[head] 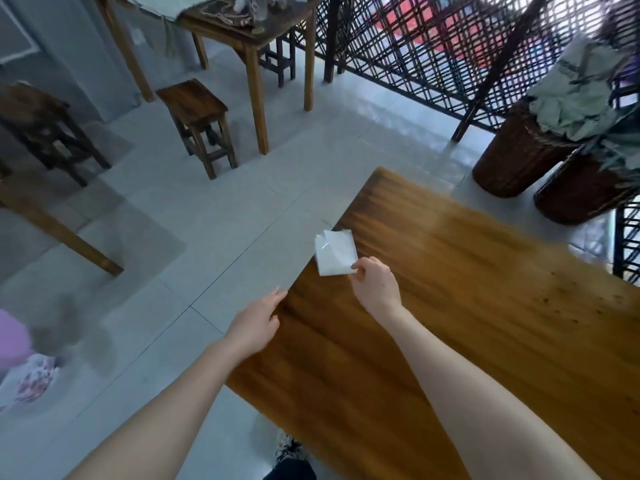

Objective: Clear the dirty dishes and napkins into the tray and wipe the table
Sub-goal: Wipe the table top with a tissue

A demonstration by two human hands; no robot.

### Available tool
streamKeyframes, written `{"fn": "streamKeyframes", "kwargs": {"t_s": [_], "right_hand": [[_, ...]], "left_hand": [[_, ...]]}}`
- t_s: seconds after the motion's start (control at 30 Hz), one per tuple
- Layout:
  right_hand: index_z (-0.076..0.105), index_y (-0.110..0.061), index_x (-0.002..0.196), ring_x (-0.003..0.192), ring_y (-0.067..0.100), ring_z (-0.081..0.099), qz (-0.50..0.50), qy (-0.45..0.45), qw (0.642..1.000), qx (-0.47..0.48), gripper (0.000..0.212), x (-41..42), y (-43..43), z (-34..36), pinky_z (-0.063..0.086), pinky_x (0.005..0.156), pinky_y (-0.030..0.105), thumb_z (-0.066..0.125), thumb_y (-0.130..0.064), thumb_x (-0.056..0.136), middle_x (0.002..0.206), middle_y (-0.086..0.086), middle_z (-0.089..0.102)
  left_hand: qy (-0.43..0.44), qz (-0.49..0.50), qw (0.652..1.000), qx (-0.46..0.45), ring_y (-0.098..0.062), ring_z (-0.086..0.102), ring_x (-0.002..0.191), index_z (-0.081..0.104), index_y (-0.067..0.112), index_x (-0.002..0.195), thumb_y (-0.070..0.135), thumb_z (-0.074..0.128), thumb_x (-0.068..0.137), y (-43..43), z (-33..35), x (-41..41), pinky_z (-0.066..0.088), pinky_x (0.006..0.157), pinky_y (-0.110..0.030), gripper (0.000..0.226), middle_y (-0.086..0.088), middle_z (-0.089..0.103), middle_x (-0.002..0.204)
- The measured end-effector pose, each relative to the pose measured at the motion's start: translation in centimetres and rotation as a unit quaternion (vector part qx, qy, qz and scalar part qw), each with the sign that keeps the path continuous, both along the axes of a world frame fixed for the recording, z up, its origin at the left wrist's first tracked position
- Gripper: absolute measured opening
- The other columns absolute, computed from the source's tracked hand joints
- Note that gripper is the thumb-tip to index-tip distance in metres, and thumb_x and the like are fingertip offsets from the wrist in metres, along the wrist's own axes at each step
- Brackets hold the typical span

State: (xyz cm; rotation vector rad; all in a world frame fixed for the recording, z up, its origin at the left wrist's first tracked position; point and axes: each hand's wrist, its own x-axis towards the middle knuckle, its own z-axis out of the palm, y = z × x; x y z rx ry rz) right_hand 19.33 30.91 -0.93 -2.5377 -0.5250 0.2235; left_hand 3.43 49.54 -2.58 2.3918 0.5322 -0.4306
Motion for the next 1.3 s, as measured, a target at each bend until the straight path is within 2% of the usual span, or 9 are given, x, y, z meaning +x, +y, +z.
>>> {"fn": "streamKeyframes", "kwargs": {"t_s": [0.3, 0.5, 0.6, 0.77, 0.97, 1.1, 1.2, 1.3], "right_hand": [[0.067, -0.013, 0.11, 0.09, 0.018, 0.063, -0.04, 0.037, 0.998, -0.042, 0.022, 2.0, 3.8, -1.9, 0.054, 0.079, 0.027, 0.065, -0.021, 0.09, 0.106, 0.003, 0.065], [0.07, -0.01, 0.103, 0.082, 0.016, 0.06, -0.056, 0.02, 0.997, -0.056, 0.018, 2.6, 3.9, -1.6, 0.053, 0.074, 0.027, 0.057, -0.019, 0.094, 0.097, 0.003, 0.064], [0.07, -0.01, 0.1, 0.081, 0.015, 0.059, -0.074, -0.001, 0.997, -0.026, 0.015, 2.7, 3.9, -0.4, 0.055, 0.074, 0.028, 0.058, -0.018, 0.094, 0.094, 0.002, 0.063], [0.068, -0.01, 0.094, 0.073, 0.007, 0.053, -0.117, -0.053, 0.99, 0.051, 0.009, 2.6, 2.7, 2.0, 0.039, 0.061, 0.01, 0.061, -0.015, 0.092, 0.084, -0.007, 0.055], [0.066, -0.013, 0.092, 0.069, 0.004, 0.054, -0.141, -0.111, 0.974, 0.139, 0.005, 2.6, 1.0, 5.6, 0.042, 0.062, 0.008, 0.063, -0.016, 0.091, 0.083, -0.007, 0.059], [0.067, -0.013, 0.095, 0.071, 0.005, 0.056, -0.109, -0.078, 0.984, 0.117, 0.008, 2.7, -0.1, 6.8, 0.044, 0.063, 0.007, 0.063, -0.019, 0.091, 0.085, -0.009, 0.059], [0.067, -0.015, 0.094, 0.07, 0.002, 0.056, -0.125, -0.104, 0.978, 0.127, 0.007, 2.2, -1.2, 7.2, 0.041, 0.063, 0.003, 0.064, -0.021, 0.091, 0.084, -0.013, 0.058], [0.067, -0.016, 0.094, 0.07, 0.002, 0.057, -0.136, -0.112, 0.975, 0.138, 0.007, 1.7, -2.7, 7.7, 0.042, 0.064, 0.004, 0.064, -0.02, 0.091, 0.084, -0.014, 0.059]], "left_hand": [[0.015, -0.039, 0.999, -0.002, -0.02, 0.043, 0.134, 0.027, 0.031, 0.151, 0.013, 0.043, 0.099, 3.3, -0.2, 2.7, 0.036, 0.111, -0.034, 0.057, 0.016, 0.016, 0.159], [0.01, -0.068, 0.998, -0.015, -0.017, 0.039, 0.137, 0.027, 0.031, 0.151, 0.014, 0.042, 0.1, 3.9, -0.5, 4.2, 0.034, 0.112, -0.035, 0.056, 0.016, 0.017, 0.158], [0.008, -0.078, 0.997, -0.027, -0.017, 0.038, 0.138, 0.027, 0.032, 0.15, 0.014, 0.044, 0.099, 3.6, -0.8, 4.8, 0.035, 0.112, -0.037, 0.057, 0.016, 0.018, 0.158], [-0.009, -0.097, 0.994, -0.044, -0.016, 0.035, 0.14, 0.031, 0.032, 0.149, 0.015, 0.046, 0.099, 1.8, -0.3, 5.8, 0.032, 0.115, -0.036, 0.055, 0.015, 0.023, 0.157], [-0.031, -0.132, 0.99, -0.042, -0.019, 0.036, 0.14, 0.031, 0.029, 0.15, 0.012, 0.044, 0.099, -0.9, 1.3, 6.5, 0.037, 0.112, -0.039, 0.056, 0.011, 0.024, 0.158], [-0.036, -0.148, 0.988, -0.029, -0.019, 0.031, 0.142, 0.029, 0.026, 0.151, 0.011, 0.044, 0.1, -2.4, 2.1, 6.5, 0.032, 0.114, -0.038, 0.055, 0.008, 0.023, 0.158], [-0.044, -0.157, 0.986, -0.029, -0.019, 0.027, 0.144, 0.029, 0.025, 0.151, 0.01, 0.043, 0.1, -3.4, 2.3, 6.6, 0.025, 0.118, -0.039, 0.055, 0.007, 0.022, 0.159], [-0.041, -0.166, 0.985, -0.034, -0.019, 0.026, 0.145, 0.029, 0.027, 0.151, 0.01, 0.043, 0.1, -4.4, 2.3, 6.7, 0.025, 0.118, -0.041, 0.055, 0.009, 0.022, 0.159]]}}
